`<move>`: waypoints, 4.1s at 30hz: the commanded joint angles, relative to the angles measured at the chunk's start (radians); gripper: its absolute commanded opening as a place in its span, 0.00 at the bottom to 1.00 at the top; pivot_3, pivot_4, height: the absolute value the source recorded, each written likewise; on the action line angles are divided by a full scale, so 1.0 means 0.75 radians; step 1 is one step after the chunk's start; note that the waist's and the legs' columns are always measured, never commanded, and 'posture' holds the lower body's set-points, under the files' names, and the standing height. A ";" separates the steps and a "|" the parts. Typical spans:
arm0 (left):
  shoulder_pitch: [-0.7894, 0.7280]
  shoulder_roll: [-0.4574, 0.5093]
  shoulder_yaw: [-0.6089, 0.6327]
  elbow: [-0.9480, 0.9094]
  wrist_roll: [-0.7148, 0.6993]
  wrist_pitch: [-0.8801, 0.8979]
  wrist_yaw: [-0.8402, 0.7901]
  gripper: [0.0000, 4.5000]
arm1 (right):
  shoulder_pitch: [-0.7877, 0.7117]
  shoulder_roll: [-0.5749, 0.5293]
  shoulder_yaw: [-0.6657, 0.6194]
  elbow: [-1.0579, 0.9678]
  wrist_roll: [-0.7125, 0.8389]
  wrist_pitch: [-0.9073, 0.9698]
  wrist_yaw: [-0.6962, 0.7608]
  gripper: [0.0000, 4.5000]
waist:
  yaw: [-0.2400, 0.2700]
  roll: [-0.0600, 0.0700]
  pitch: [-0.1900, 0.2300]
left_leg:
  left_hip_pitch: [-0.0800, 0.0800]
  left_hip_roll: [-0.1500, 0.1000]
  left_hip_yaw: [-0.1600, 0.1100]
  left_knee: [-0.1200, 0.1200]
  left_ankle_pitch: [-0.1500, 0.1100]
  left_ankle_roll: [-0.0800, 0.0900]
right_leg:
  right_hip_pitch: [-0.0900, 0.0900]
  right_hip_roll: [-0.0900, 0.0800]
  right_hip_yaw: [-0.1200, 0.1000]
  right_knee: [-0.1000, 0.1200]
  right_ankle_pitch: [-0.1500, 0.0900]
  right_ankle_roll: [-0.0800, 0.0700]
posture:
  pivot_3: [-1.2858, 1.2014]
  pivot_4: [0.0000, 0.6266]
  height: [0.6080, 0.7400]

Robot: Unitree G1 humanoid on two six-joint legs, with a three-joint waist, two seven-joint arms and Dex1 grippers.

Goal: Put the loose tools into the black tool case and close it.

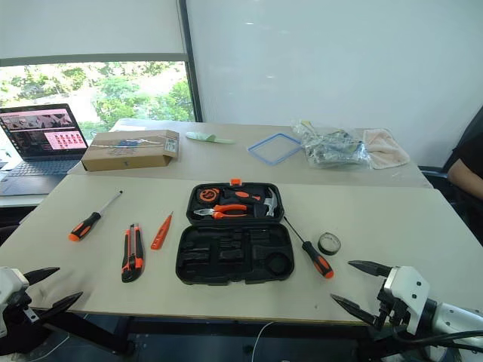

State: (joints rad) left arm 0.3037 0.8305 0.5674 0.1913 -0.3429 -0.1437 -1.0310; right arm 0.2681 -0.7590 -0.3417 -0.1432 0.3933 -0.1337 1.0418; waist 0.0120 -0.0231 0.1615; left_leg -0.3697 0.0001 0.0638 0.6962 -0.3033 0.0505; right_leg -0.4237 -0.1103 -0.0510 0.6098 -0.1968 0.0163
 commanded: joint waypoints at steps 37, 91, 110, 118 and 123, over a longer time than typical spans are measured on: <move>-1.442 0.159 -0.575 1.146 0.199 0.775 0.357 0.56 | -0.275 0.319 0.203 -0.343 0.183 0.110 -0.233 1.00 | -0.031 -0.012 -0.005 | -0.001 0.000 0.002 0.000 0.003 -0.020 | -0.003 0.016 0.004 0.002 -0.001 -0.002 | 0.52 0.24 1.00; -1.600 -0.334 -1.249 0.396 0.638 0.447 -0.301 0.31 | -0.026 0.277 0.099 -0.446 0.160 0.090 -0.261 1.00 | 0.003 -0.011 -0.005 | -0.007 0.001 0.000 0.025 -0.011 0.005 | -0.001 0.018 0.015 0.003 0.001 0.005 | 0.52 0.24 1.00; -1.539 -0.398 -1.098 0.425 0.449 0.288 -0.282 0.28 | -0.063 0.259 0.118 -0.420 0.162 0.092 -0.253 1.00 | 0.000 -0.010 -0.006 | -0.008 -0.001 -0.002 0.027 -0.011 0.005 | -0.001 0.017 0.015 0.003 0.001 0.006 | 0.52 0.24 1.00; -1.536 -0.457 -1.131 0.516 0.497 0.317 -0.252 0.01 | -0.070 0.256 0.102 -0.410 0.156 0.089 -0.258 1.00 | 0.013 -0.010 -0.006 | -0.010 -0.002 -0.003 0.028 -0.011 0.006 | 0.000 0.016 0.015 0.003 0.001 0.008 | 0.52 0.24 1.00; -1.516 -0.461 -1.171 0.508 0.529 0.337 -0.270 0.01 | -0.053 0.261 0.099 -0.422 0.155 0.086 -0.267 1.00 | 0.016 -0.009 -0.006 | -0.008 -0.002 -0.003 0.029 -0.011 0.006 | 0.002 0.016 0.015 0.003 0.001 0.008 | 0.52 0.24 1.00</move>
State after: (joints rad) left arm -0.8443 0.4903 -0.2768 0.5676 0.0255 0.0932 -1.2276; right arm 0.2228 -0.5589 -0.2446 -0.4373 0.5109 -0.0573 0.8472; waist 0.0239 -0.0301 0.1571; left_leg -0.3753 -0.0012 0.0616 0.7181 -0.3119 0.0552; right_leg -0.4222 -0.0984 -0.0394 0.6122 -0.1961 0.0225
